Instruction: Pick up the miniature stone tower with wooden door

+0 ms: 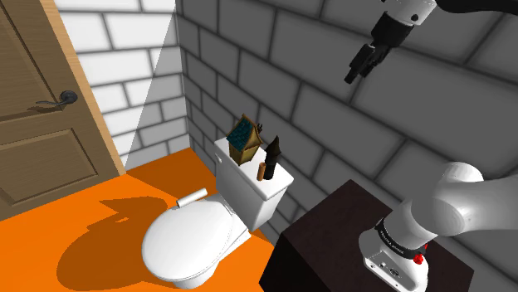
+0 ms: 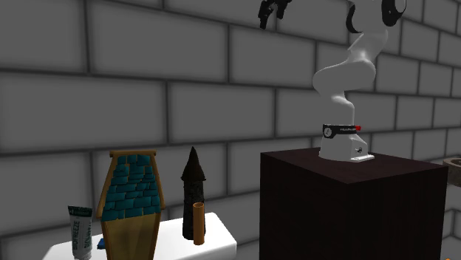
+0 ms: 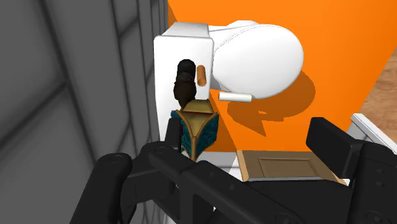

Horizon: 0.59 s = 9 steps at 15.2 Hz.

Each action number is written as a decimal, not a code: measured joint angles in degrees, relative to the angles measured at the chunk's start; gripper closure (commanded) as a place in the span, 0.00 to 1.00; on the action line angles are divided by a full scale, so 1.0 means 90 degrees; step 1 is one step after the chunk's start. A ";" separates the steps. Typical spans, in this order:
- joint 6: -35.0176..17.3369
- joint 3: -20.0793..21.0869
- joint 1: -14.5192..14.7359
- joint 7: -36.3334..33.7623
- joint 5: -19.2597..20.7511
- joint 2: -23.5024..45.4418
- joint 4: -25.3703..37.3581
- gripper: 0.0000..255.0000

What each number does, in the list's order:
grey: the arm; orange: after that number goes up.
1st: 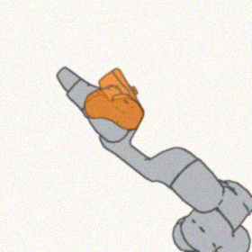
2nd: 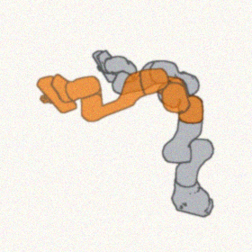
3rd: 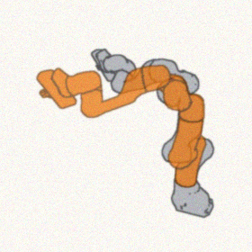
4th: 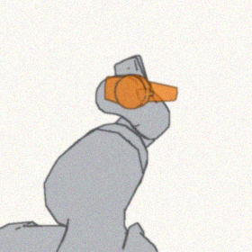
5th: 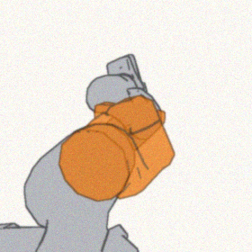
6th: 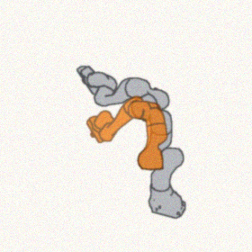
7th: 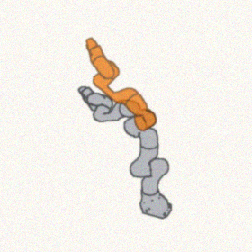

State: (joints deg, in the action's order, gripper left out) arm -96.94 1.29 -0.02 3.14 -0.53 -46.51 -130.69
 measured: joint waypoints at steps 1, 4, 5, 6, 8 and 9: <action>0.0000 0.0000 0.0000 0.0000 0.0000 0.0000 0.0000 0.00; -0.0212 -0.0044 0.0031 0.0196 0.0081 0.0448 0.0033 0.00; -0.0304 -0.0052 0.0045 0.0273 0.0115 0.0672 0.0073 0.00; -0.0427 -0.0035 0.0069 0.0323 0.0137 0.0899 0.0084 0.00; -0.0566 -0.0048 0.0095 0.0478 0.0208 0.1393 0.0246 0.00; -0.0653 -0.0079 0.0096 0.0585 0.0256 0.1593 0.0263 0.00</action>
State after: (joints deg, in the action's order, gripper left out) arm -102.81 0.58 0.84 8.40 1.77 -32.18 -128.33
